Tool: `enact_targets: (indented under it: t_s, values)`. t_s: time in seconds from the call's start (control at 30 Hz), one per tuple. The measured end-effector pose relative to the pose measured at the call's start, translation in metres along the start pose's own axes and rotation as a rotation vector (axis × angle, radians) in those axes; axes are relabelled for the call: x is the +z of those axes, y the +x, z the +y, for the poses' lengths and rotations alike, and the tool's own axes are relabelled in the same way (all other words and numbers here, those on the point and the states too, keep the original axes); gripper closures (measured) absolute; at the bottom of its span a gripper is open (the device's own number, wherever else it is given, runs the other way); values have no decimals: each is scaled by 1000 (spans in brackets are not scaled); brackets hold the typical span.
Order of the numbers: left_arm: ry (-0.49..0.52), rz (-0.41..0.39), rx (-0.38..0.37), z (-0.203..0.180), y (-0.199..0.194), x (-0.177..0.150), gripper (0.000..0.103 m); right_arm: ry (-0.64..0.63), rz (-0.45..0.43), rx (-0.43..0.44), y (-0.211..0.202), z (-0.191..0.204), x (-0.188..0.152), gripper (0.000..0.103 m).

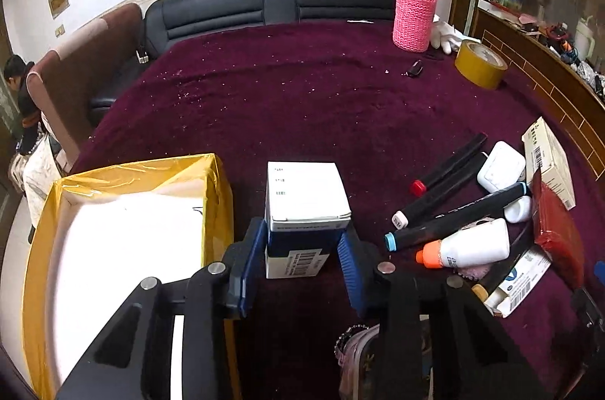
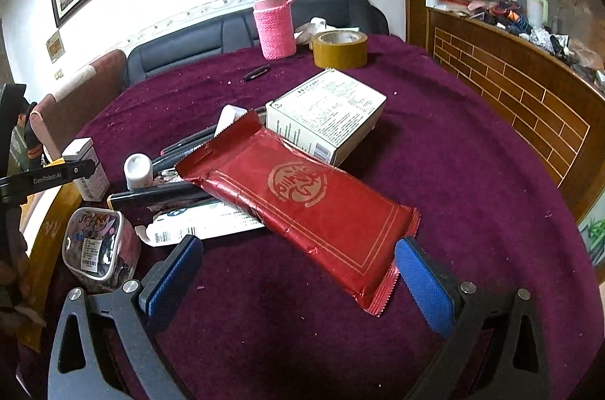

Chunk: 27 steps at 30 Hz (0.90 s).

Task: Organize objects
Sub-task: 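Grasp the small white box with the left gripper, then carry the white box over the yellow-rimmed tray with the left gripper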

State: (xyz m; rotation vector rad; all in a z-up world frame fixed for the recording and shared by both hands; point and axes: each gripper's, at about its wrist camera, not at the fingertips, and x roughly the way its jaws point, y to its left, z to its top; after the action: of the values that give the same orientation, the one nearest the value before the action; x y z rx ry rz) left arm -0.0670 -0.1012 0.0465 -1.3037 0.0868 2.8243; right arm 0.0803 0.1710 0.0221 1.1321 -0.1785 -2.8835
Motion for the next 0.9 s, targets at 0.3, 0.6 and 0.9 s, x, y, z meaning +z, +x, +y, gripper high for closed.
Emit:
enact_targets:
  t_s: [0.3, 0.6, 0.9]
  values:
    - [-49, -171, -98, 17, -77, -5, 70, -50, 2, 73, -9, 11, 0, 0]
    - [-183, -171, -187, 93, -137, -62, 70, -535, 62, 358, -24, 143, 6, 0]
    - [-245, -163, -73, 154, -165, -112, 70, -983, 161, 276, 39, 241, -11, 1]
